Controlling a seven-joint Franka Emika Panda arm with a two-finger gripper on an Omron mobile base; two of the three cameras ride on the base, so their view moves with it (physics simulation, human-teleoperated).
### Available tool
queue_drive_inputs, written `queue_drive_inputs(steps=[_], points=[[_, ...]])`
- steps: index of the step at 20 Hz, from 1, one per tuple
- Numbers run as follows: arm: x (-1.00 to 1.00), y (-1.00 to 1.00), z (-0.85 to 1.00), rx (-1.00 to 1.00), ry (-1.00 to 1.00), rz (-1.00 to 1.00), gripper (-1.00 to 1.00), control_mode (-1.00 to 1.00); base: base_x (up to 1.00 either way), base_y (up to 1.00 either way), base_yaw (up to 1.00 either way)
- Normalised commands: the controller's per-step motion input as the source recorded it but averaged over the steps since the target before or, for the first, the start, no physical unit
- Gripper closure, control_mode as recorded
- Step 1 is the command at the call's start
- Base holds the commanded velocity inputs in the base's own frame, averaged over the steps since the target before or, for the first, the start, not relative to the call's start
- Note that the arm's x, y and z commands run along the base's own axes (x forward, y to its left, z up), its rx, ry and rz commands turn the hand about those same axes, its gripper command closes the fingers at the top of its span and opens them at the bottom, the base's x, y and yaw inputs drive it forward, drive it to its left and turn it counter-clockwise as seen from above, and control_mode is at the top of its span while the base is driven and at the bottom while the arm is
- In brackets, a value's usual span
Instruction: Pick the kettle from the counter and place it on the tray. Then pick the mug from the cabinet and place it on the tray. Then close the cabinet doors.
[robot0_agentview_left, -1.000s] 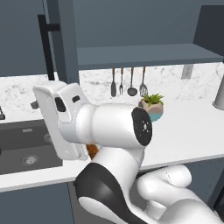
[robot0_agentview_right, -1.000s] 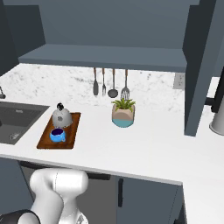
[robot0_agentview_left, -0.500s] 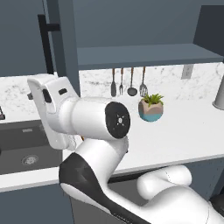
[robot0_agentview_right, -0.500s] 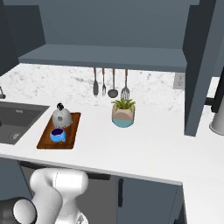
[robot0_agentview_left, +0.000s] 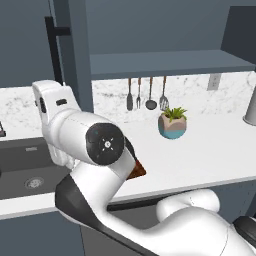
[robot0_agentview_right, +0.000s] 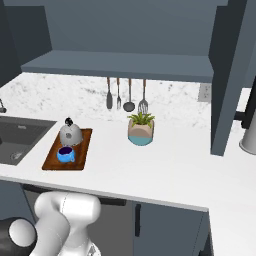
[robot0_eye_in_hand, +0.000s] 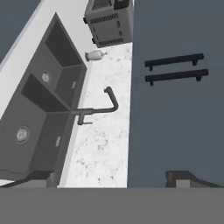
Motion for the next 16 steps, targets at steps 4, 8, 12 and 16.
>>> queue_drive_inputs(steps=[4,8,12,16], points=[[0.35,-0.01,0.0,0.0,0.0,-0.12,-1.0,-1.0,0.0,0.0,0.0],[0.36,-0.15,0.0,0.0,0.0,-0.12,-1.0,-1.0,0.0,0.0,0.0],[0.27,-0.36,0.0,-0.03,0.0,-0.15,-1.0,-1.0,0.0,0.0,0.0],[0.15,-0.52,0.0,-0.02,0.0,-0.17,-1.0,-1.0,0.0,0.0,0.0]])
